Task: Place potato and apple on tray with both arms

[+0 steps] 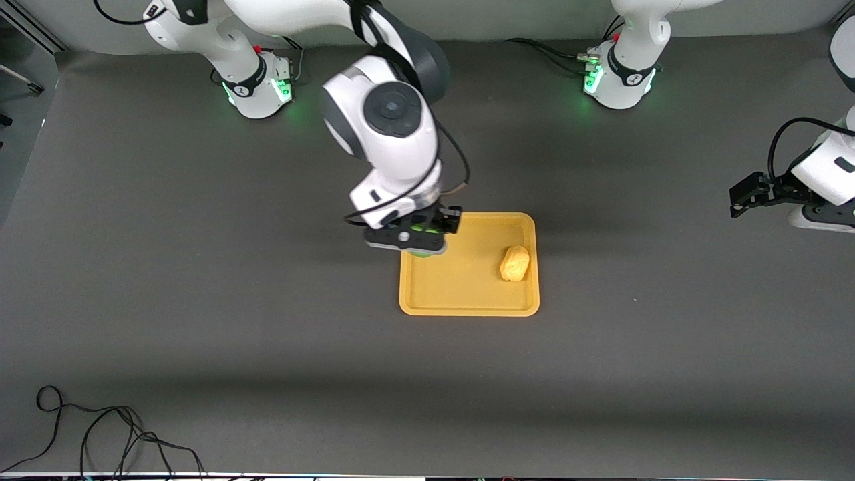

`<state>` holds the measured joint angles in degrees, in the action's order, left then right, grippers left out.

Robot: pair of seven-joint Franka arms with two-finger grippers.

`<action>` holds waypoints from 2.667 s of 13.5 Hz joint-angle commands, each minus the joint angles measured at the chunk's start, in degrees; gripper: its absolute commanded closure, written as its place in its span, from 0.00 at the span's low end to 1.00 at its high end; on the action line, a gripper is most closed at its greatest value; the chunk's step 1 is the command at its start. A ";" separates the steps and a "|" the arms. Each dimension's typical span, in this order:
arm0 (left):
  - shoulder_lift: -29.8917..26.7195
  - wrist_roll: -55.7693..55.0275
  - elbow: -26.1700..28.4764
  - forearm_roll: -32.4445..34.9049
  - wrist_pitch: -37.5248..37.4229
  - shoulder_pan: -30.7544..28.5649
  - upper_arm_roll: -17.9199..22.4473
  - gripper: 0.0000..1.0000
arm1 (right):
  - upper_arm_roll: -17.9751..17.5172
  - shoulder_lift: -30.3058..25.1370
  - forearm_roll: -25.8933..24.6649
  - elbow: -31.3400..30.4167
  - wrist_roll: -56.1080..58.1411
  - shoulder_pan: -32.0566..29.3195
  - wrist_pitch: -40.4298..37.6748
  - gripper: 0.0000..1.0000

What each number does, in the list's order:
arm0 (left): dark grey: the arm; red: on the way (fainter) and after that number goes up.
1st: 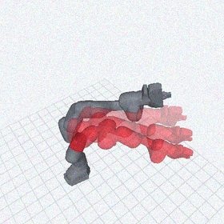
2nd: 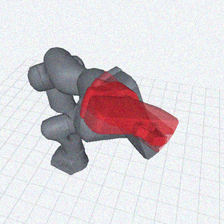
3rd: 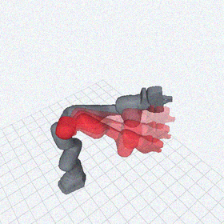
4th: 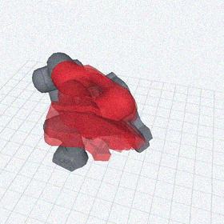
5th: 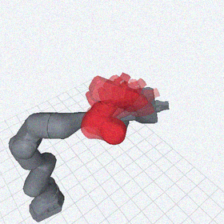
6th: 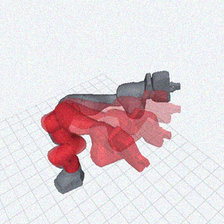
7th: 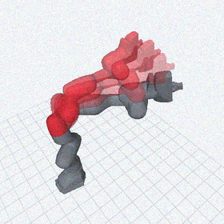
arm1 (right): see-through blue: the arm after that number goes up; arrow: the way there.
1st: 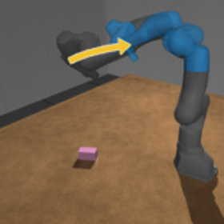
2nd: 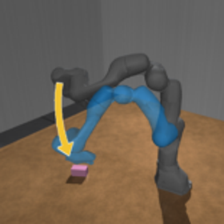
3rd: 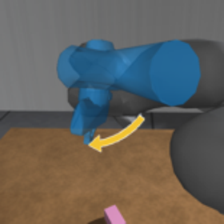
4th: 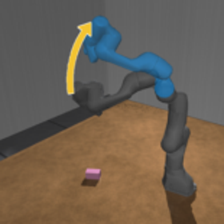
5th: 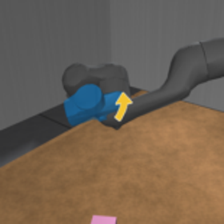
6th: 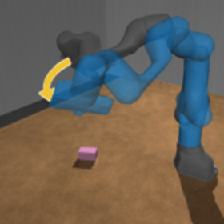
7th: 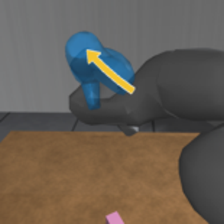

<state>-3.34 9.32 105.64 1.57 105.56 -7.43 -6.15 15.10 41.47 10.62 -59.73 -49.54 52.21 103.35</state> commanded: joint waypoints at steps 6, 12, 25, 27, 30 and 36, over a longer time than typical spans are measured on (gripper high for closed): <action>-1.15 0.79 1.41 0.80 -1.84 -0.30 -0.44 0.00 | 0.02 16.71 0.54 3.04 -4.34 4.31 15.65 0.73; -0.79 0.88 1.41 0.80 -1.84 -0.30 -0.44 0.00 | -0.07 20.76 0.37 2.69 -4.34 4.40 19.43 0.72; 0.00 -0.09 0.89 0.80 -1.40 0.32 -0.88 0.00 | 1.07 1.54 0.37 1.55 -4.17 3.43 -1.53 0.00; 0.17 0.35 0.80 0.80 -1.06 0.23 -0.88 0.00 | 2.74 -3.64 0.28 0.85 -2.59 2.90 -9.35 0.00; 0.44 0.88 0.88 0.80 -0.61 -0.21 -0.79 0.00 | 5.46 -14.36 -2.26 -9.66 3.98 2.99 -12.29 0.00; 0.53 0.70 1.33 0.80 0.26 0.14 -0.79 0.00 | 3.90 -29.85 -4.03 -24.01 27.97 -13.58 -11.41 0.00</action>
<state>-2.39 9.39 106.26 1.63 104.44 -7.42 -6.96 21.89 18.31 7.14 -76.39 -28.44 44.58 90.08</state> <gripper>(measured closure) 0.000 0.000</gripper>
